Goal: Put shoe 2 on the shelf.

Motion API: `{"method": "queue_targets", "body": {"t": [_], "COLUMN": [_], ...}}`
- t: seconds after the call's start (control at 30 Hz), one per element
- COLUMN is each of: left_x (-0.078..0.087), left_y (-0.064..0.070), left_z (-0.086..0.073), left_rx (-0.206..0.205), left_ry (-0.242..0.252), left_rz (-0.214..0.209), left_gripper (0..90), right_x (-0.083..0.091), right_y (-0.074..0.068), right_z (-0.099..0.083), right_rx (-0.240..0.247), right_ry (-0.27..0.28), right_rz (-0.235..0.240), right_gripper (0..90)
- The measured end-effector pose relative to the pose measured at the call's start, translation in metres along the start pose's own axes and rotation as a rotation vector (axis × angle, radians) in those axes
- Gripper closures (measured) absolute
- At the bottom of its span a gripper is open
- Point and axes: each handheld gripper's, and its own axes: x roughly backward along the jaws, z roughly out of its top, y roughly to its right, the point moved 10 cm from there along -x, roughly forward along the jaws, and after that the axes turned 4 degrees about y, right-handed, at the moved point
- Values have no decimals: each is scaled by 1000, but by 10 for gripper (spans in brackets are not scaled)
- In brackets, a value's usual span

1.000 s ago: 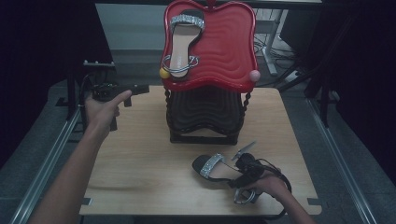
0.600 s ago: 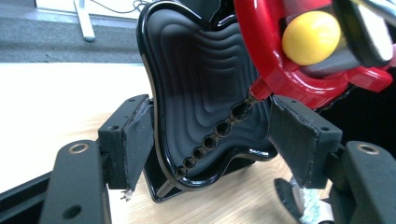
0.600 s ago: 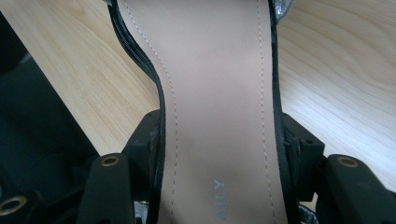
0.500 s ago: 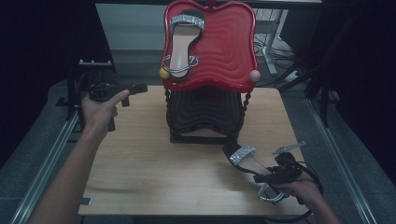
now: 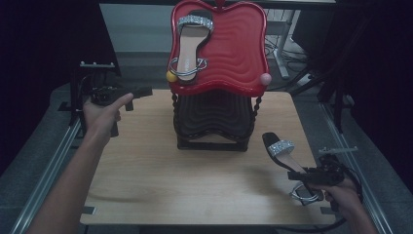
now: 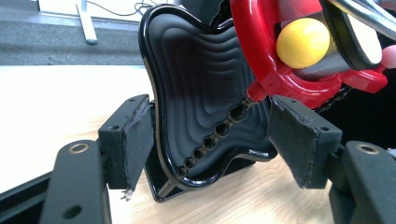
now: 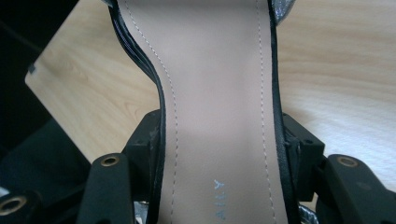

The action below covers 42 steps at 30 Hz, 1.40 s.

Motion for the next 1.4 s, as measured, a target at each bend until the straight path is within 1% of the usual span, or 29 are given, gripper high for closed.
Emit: {"method": "queue_targets", "body": {"t": [0.07, 0.13, 0.4, 0.5, 0.67, 0.87, 0.9, 0.93, 0.97, 1.07, 1.2, 1.23, 1.27, 1.3, 1.33, 1.4], "left_x": [0, 1, -1, -1, -2, -4, -4, -5, -5, -6, -6, -6, -6, -6, -6, -6], "left_y": [0, 0, 0, 0, 0, 2, 2, 2, 2, 1, 3, 3, 4, 4, 4, 4], "left_z": [0, 0, -1, -1, -2, -3, -3, -3, -4, -4, -2, -2, -1, -1, -1, -1], "left_rx": [1, 1, -2, -3, -3, -6, -6, -7, -9, -10, -9, -9, -7, -7, -10, -11], "left_ry": [1, 0, -6, -9, -13, -16, -16, -18, -20, -23, -21, -21, -20, -20, -20, -21], "left_rz": [0, -1, 1, 5, 5, 1, 1, 1, 0, 3, -1, -1, -2, -2, -2, -2], "left_gripper": [312, 311, 311, 311, 310, 311, 310, 310, 311, 310, 310, 311, 311, 311, 311, 311], "right_x": [5, 8, 17, 23, 36, 44, 44, 45, 46, 49, 54, 54, 58, 58, 61, 63], "right_y": [5, 9, 22, 27, 32, 28, 28, 28, 26, 22, 16, 16, 10, 10, 7, 3], "right_z": [5, 9, 23, 35, 59, 91, 91, 95, 108, 121, 144, 144, 157, 157, 165, 172], "right_rx": [-14, -14, -38, -58, -62, -51, -51, -54, -62, -75, -76, -76, -74, -74, -67, -67], "right_ry": [20, 37, 63, 86, 118, 150, 150, 153, 166, 185, 226, 226, 244, 244, 251, 259], "right_rz": [-4, -15, -22, -16, -29, -26, -26, -25, -19, -1, 1, 1, 7, 7, 7, 8], "right_gripper": [427, 428, 428, 428, 428, 428, 428, 428, 428, 428, 428, 428, 428, 428, 428, 428]}}
